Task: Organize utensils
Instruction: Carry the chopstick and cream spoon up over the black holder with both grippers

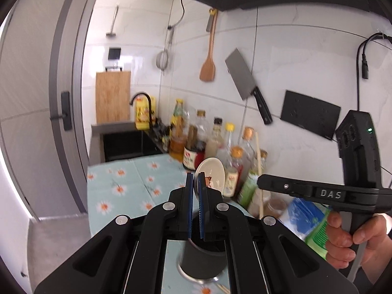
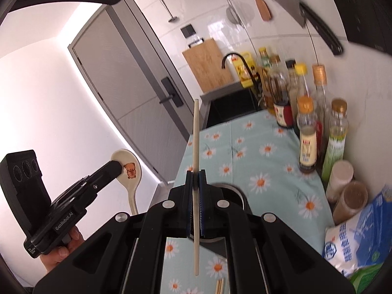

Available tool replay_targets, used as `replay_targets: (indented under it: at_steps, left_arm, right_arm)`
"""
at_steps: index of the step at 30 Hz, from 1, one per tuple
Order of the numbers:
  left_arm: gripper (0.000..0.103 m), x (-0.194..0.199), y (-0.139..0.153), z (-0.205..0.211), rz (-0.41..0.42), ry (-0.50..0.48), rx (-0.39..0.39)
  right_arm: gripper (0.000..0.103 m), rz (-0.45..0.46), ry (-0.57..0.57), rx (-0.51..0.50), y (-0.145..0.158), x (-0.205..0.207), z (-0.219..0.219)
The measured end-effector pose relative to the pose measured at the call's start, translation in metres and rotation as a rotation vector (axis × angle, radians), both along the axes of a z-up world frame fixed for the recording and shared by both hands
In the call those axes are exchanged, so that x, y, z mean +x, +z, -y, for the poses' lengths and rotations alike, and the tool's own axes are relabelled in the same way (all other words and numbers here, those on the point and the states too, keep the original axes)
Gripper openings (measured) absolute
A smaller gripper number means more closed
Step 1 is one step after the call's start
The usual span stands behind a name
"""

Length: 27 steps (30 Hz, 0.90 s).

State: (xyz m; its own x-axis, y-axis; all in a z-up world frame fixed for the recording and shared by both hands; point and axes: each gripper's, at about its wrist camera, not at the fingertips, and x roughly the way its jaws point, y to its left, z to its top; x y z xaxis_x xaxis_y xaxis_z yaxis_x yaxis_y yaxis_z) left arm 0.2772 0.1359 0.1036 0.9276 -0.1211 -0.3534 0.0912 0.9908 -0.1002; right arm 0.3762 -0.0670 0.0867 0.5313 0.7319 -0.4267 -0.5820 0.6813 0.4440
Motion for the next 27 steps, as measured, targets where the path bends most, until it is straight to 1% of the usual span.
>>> replay_targets:
  at_steps: [4, 8, 11, 16, 21, 27]
  left_arm:
    - [0.003, 0.01, 0.007, -0.004, 0.041, 0.021, 0.001]
    - [0.003, 0.018, 0.012, -0.004, 0.085, 0.051, 0.021]
    - [0.003, 0.025, 0.015, -0.003, 0.103, 0.061, 0.025]
    - [0.003, 0.033, 0.015, 0.004, 0.136, 0.066, 0.055]
    - [0.003, 0.045, 0.002, 0.011, 0.126, 0.056, 0.067]
    - [0.003, 0.058, -0.027, 0.019, 0.063, 0.043, 0.076]
  right_arm:
    - [0.006, 0.059, -0.023, 0.017, 0.014, 0.005, -0.005]
    - [0.006, 0.083, -0.037, 0.025, 0.021, 0.012, -0.011]
    - [0.006, 0.088, -0.042, 0.019, 0.02, 0.017, -0.016]
    - [0.006, 0.102, -0.057, -0.009, 0.012, 0.021, -0.024]
    - [0.006, 0.093, -0.073, -0.03, 0.0, 0.029, -0.03]
    - [0.006, 0.127, -0.089, -0.059, -0.02, 0.03, -0.035]
